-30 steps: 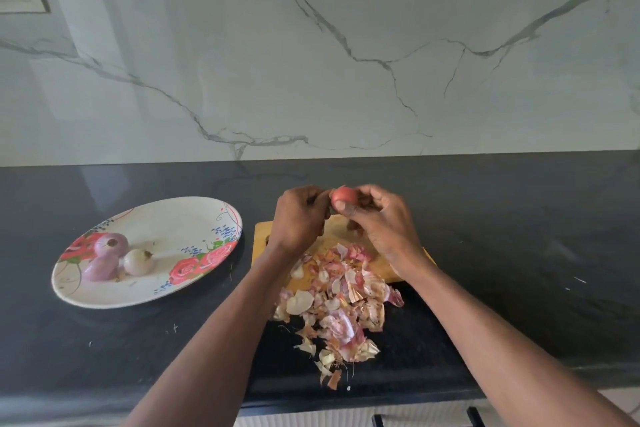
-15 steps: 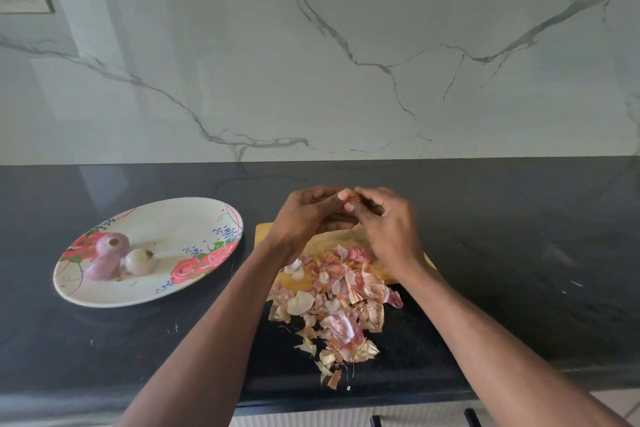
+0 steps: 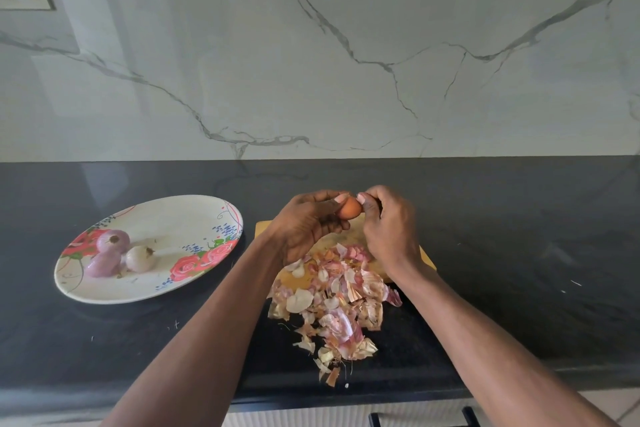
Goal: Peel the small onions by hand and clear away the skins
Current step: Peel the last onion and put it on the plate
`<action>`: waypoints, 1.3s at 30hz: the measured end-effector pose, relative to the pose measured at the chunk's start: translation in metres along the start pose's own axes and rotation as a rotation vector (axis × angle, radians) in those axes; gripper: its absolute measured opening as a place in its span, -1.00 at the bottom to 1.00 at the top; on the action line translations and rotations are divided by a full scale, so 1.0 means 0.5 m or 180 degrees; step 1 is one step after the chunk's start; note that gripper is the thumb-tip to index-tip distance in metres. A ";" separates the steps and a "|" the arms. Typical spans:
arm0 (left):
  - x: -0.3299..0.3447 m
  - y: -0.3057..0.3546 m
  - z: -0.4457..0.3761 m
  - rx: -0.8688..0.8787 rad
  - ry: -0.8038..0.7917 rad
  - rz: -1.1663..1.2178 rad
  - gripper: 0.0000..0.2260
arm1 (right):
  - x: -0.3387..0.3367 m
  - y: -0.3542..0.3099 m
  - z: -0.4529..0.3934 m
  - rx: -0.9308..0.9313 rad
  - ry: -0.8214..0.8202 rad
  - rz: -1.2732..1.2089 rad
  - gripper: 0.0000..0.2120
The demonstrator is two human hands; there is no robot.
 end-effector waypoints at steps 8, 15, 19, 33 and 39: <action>0.008 0.005 -0.009 -0.0034 0.0015 0.0135 -0.83 | -0.006 0.022 -0.006 0.0690 -0.0029 -0.0630 -0.87; -0.004 0.003 -0.008 0.0009 0.0143 0.0233 -0.85 | 0.004 0.052 0.000 0.1129 -0.0053 -0.1224 -0.99; -0.006 0.004 -0.006 -0.0052 0.0107 0.0399 -0.82 | 0.007 0.063 -0.001 0.1332 -0.0021 -0.1467 -0.86; -0.019 0.022 0.002 0.0076 0.0112 0.0434 -0.79 | 0.029 0.034 0.006 0.1335 -0.0573 -0.1649 -0.84; -0.010 0.021 0.002 0.0181 0.0051 0.0191 -0.83 | 0.014 0.022 0.002 0.1197 -0.0327 -0.1969 -0.84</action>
Point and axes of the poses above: each hand's wrist, its own z-axis away from the middle knuckle, its own x-axis out of the palm, y = z × x, the point moved 10 cm from there along -z, towards the middle knuckle, and after that the axes turned 9 degrees about -z, right-handed, at the moved point
